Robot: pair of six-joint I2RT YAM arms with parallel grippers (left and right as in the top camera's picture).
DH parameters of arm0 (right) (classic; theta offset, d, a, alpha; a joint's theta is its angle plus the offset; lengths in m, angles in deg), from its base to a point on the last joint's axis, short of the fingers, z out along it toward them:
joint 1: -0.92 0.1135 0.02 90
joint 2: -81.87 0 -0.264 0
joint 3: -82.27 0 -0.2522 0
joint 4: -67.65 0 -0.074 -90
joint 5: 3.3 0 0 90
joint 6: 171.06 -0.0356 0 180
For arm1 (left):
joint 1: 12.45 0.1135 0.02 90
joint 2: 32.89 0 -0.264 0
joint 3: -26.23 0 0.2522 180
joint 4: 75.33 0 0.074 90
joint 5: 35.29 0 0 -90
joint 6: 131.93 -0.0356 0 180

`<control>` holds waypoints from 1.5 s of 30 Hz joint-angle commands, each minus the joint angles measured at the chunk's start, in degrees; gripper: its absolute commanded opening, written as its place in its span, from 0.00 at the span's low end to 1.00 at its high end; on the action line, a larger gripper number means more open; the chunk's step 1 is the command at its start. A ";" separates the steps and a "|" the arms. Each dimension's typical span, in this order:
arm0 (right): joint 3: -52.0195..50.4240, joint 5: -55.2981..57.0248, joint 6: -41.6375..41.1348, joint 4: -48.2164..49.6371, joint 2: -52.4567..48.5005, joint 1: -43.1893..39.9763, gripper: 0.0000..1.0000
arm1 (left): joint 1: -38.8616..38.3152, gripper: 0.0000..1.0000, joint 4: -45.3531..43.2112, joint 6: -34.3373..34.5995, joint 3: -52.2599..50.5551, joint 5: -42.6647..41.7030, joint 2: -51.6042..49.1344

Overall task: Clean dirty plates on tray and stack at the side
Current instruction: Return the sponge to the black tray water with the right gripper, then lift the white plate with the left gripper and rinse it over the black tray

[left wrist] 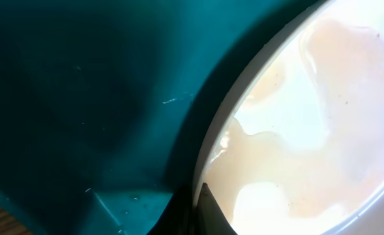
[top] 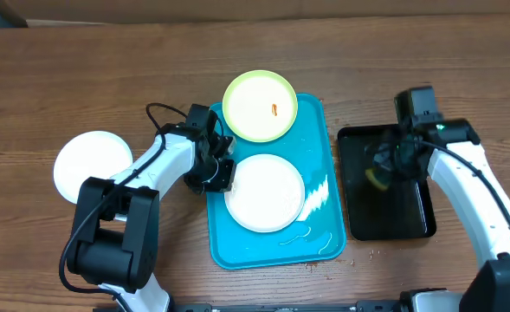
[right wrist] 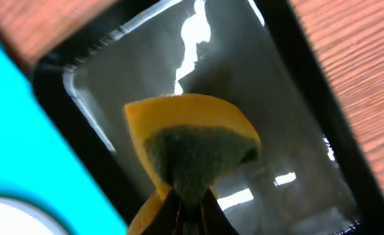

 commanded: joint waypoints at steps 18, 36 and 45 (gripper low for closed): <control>-1.79 -3.34 2.67 -0.13 6.40 -3.72 0.86 | -4.68 0.04 15.56 -2.82 21.18 0.76 2.36; -1.01 -8.66 3.30 -7.39 9.33 -24.52 0.90 | -31.65 0.04 -10.78 14.86 31.19 35.58 -0.92; -1.01 -8.68 3.32 -8.76 9.33 -24.52 0.90 | -42.10 0.04 -21.14 -0.04 31.21 64.54 -4.87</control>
